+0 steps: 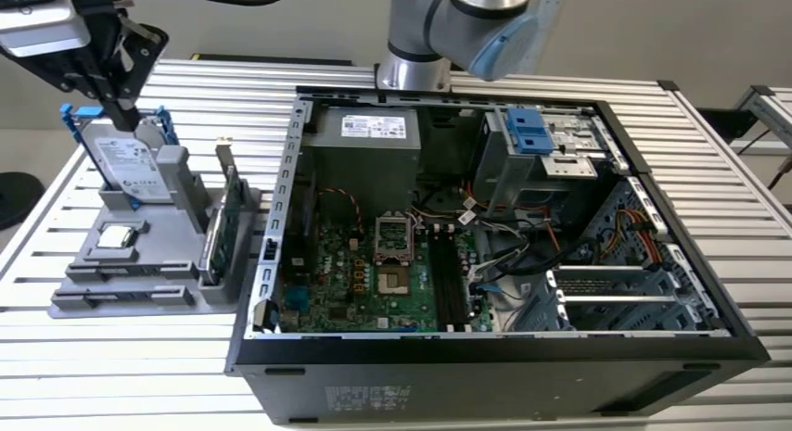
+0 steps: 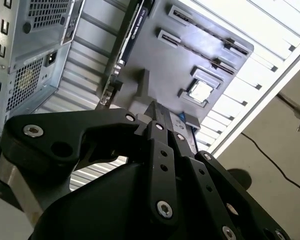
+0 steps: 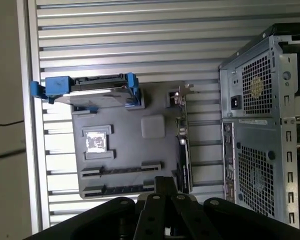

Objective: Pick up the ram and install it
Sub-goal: 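Reach for the ram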

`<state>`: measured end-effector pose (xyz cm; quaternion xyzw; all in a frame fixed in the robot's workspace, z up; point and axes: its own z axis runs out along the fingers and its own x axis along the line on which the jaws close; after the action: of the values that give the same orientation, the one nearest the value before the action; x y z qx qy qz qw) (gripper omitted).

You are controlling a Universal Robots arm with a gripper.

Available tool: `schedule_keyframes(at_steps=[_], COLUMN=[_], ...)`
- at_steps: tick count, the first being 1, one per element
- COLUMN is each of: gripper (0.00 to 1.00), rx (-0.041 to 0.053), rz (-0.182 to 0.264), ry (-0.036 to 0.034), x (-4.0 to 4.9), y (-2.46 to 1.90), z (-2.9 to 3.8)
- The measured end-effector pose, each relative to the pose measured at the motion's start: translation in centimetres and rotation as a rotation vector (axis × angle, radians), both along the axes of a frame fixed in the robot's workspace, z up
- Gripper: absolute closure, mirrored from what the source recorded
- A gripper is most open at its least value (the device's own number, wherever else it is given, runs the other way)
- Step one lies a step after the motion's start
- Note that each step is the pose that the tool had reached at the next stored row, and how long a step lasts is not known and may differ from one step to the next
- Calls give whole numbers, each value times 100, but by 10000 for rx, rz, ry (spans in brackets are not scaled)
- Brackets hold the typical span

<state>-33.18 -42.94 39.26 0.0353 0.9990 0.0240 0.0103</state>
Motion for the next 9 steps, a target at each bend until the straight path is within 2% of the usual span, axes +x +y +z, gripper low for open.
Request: schedule_keyframes(at_steps=[9], gripper=[100], rx=[1], rz=[0], ry=[-1], x=[-108], y=[-3], z=[-1])
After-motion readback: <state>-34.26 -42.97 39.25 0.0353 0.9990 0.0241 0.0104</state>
